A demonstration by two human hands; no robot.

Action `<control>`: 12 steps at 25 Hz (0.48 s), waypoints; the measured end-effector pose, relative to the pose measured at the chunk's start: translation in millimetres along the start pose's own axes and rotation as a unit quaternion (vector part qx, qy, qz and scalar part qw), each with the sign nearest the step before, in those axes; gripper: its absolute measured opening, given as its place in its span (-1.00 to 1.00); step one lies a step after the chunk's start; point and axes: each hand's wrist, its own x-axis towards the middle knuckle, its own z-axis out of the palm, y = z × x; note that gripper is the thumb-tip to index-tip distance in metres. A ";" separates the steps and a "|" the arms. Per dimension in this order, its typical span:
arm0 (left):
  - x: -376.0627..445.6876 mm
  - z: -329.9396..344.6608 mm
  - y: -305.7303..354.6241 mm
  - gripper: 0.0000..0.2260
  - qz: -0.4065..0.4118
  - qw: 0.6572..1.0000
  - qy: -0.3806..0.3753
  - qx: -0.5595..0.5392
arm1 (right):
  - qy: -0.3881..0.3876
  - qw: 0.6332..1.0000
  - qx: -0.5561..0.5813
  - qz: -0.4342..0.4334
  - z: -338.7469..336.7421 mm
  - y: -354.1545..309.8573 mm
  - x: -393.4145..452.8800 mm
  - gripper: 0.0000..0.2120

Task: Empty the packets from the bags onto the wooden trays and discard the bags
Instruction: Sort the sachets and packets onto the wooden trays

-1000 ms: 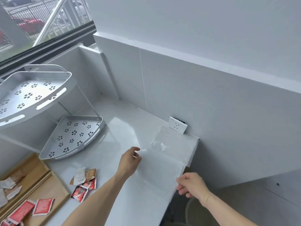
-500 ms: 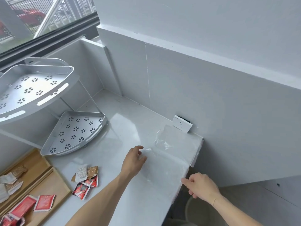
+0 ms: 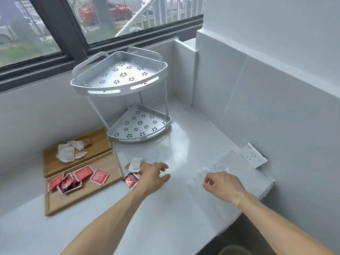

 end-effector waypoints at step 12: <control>-84.9 -72.1 -104.5 -0.64 -0.199 0.976 0.082 -0.027 | -0.018 0.979 -0.058 -0.193 20.2 -147.2 78.7 -0.68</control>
